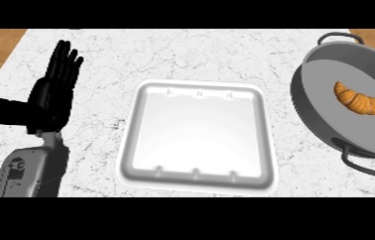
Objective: Pick the croissant from the tray and place it in the pot
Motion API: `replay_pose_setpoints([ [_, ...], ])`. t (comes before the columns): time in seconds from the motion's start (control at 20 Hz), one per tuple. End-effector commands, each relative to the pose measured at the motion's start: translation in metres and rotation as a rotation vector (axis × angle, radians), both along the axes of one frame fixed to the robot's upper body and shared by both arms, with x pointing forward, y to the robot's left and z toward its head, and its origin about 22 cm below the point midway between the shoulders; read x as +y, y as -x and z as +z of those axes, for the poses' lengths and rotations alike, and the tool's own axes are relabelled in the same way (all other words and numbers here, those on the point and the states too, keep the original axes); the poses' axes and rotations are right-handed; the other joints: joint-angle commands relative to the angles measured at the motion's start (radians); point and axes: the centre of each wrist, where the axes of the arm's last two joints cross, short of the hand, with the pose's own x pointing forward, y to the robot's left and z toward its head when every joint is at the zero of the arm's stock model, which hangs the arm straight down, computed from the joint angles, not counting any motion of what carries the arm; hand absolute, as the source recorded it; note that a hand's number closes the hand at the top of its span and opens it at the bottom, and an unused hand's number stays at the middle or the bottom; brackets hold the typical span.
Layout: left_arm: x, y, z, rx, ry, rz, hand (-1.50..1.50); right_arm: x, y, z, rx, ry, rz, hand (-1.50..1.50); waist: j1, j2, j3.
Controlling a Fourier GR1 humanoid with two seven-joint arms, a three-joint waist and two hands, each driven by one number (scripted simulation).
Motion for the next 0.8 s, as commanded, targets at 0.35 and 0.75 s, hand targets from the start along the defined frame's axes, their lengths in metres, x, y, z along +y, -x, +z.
replay_pose_setpoints([
  [0.35,-0.014,0.003,0.004,0.000,-0.007,-0.016,0.00,-0.051,0.062,0.006,-0.070,-0.074,-0.081,-1.50,0.020,0.008,0.004],
  [0.75,-0.005,-0.004,-0.001,-0.003,0.018,-0.007,0.00,-0.077,0.105,0.018,-0.073,-0.057,-0.068,-1.50,0.007,0.014,0.008],
])
